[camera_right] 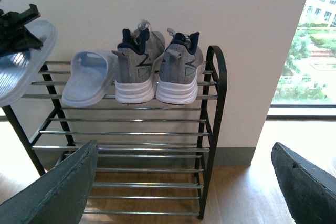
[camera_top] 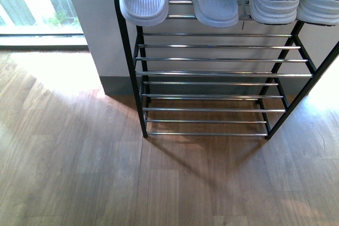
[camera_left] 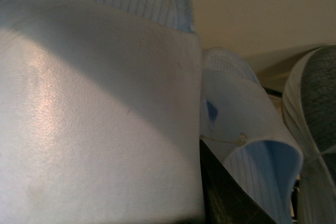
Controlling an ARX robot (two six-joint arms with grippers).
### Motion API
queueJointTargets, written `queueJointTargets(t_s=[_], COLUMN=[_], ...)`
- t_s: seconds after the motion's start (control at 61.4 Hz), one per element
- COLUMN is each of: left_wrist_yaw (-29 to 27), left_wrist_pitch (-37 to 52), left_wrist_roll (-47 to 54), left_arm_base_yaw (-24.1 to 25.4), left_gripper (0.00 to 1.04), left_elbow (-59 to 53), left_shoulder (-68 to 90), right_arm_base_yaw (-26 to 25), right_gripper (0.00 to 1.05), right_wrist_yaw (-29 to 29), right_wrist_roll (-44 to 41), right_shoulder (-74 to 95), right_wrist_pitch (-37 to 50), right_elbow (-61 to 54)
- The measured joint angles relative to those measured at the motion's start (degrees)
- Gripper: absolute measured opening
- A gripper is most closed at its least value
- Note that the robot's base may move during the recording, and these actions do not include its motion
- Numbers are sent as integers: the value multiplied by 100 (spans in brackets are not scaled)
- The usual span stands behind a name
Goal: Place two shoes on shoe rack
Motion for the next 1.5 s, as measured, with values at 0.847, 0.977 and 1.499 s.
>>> queueJointTargets(t_s=[0.847, 0.977, 1.499], left_wrist_yaw=[1287, 1537, -807], left_wrist_pitch=[573, 1043, 4765], left_wrist_roll=[-164, -105, 2859], left_arm_base_yaw=[413, 503, 1154], left_gripper=[48, 68, 28], left_elbow=[-859, -1832, -7112], left_shoulder=[-411, -1300, -4881], right_arm_base_yaw=[0, 0, 0], right_gripper=[96, 96, 96], right_wrist_yaw=[-2, -7, -4], right_wrist_roll=[0, 0, 0], right_shoulder=[-2, -2, -2], right_wrist_pitch=[0, 0, 0], right_elbow=[0, 0, 0])
